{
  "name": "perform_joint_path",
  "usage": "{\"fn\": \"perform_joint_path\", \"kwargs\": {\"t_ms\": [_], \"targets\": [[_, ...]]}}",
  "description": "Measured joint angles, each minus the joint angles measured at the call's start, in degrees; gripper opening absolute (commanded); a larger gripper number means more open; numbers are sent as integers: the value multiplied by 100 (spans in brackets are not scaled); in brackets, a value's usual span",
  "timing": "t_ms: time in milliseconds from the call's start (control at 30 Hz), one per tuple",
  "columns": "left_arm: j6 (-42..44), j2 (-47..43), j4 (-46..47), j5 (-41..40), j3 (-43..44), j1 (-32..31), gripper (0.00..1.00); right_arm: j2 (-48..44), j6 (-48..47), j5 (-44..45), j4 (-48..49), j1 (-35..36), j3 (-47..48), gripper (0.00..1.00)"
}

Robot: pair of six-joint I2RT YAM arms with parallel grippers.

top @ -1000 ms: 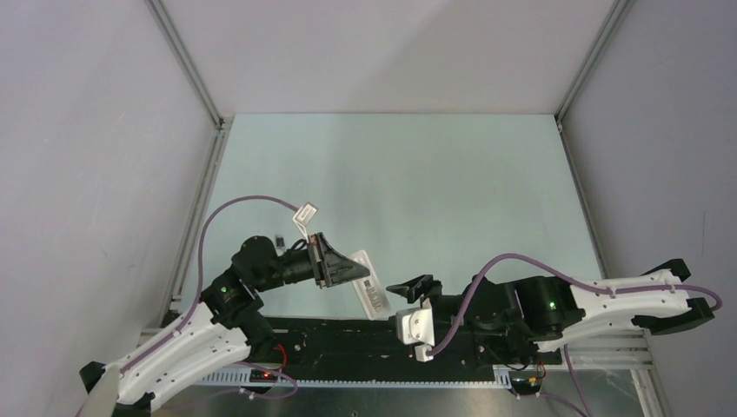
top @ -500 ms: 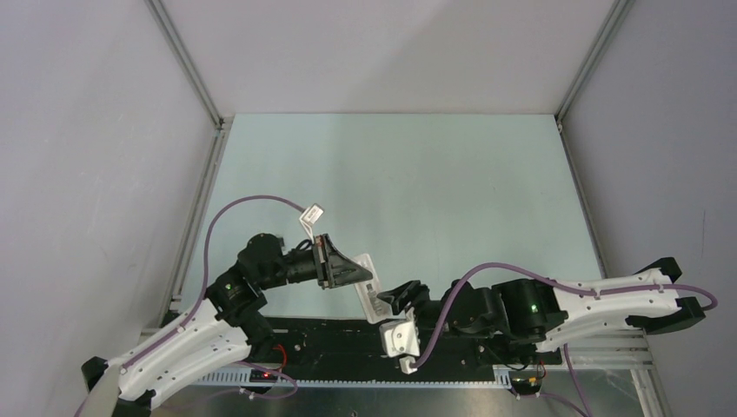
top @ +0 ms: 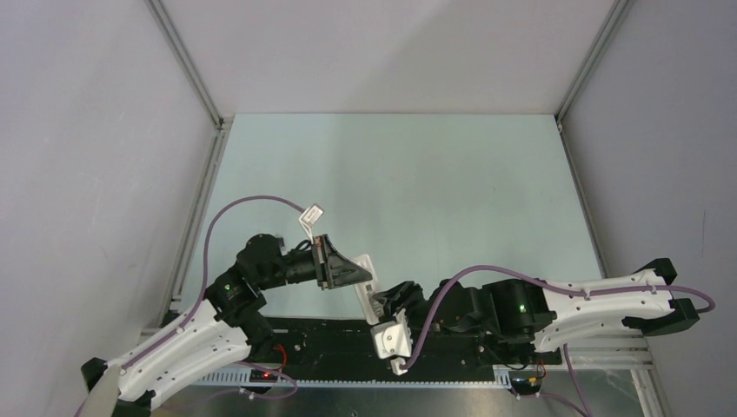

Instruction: Load the batteries into the remote control

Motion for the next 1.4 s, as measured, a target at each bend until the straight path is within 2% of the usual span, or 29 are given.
{"fn": "perform_joint_path", "kwargs": {"t_ms": [533,1400], "targets": [[15,-26,-81,-22,0,0,0,94,-57,-68,4,-46,4,47],[37,-11,-125,-76,-2,2,0,151,-269,101,44,-79,22,47]]}}
